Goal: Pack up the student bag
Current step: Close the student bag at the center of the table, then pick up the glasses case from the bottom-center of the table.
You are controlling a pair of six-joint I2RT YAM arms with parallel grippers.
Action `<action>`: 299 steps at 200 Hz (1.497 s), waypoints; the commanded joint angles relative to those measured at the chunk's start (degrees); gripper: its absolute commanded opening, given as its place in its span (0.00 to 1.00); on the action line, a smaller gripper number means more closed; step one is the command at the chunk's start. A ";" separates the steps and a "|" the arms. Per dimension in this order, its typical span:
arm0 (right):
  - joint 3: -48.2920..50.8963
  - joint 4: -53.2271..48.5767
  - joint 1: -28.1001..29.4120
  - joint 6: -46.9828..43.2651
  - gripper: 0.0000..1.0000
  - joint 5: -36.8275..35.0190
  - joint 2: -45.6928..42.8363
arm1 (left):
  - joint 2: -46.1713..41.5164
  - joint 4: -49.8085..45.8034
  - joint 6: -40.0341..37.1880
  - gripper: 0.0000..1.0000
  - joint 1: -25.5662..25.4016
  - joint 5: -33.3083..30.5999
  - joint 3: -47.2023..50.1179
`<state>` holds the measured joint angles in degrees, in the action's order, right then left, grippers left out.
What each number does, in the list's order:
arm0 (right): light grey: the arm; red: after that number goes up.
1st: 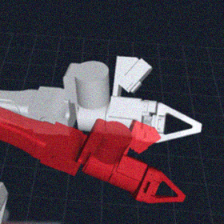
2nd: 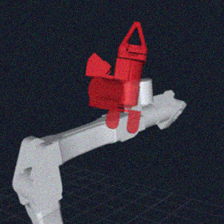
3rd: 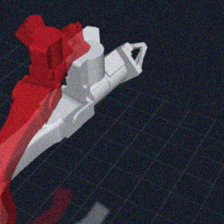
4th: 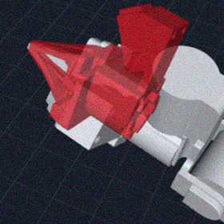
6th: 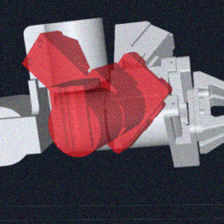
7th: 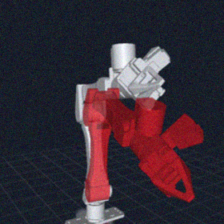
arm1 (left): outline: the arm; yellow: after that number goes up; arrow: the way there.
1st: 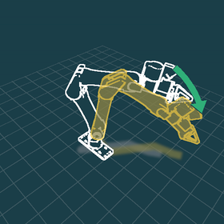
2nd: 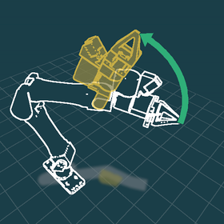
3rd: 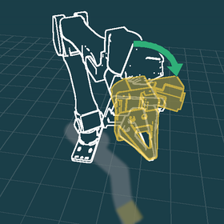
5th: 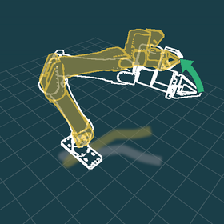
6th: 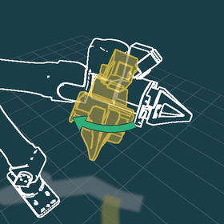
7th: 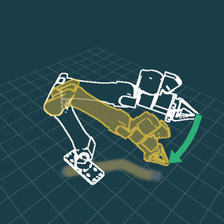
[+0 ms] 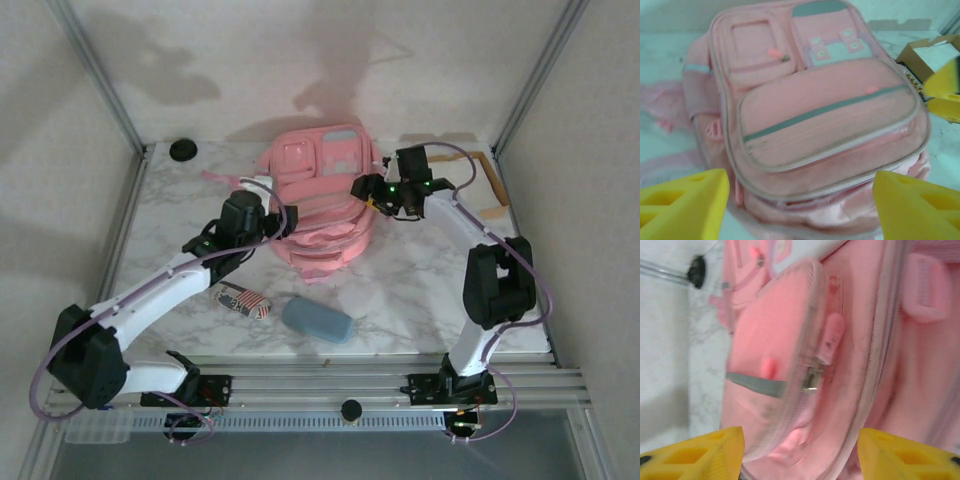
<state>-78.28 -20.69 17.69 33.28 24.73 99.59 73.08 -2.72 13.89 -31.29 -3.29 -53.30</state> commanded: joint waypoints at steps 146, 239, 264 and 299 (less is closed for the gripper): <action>12.60 -5.86 40.81 -20.98 0.99 -12.76 -4.11 | -25.80 -22.01 36.07 0.84 10.34 6.89 19.36; 18.68 -13.54 46.57 -20.45 0.99 -23.07 -3.25 | -30.46 -18.88 43.06 0.97 10.48 11.70 26.85; 20.53 -12.43 48.48 -20.89 0.99 -21.72 -3.02 | -29.76 -18.65 42.62 0.99 10.51 11.62 27.02; 20.57 -12.80 48.47 -21.20 0.99 -25.74 -0.08 | -29.24 -17.41 42.36 0.99 10.50 12.30 27.00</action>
<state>-58.00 -32.40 65.93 12.36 2.37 97.43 43.75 -21.41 54.35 -21.26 8.40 -26.92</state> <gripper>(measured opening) 0.987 0.993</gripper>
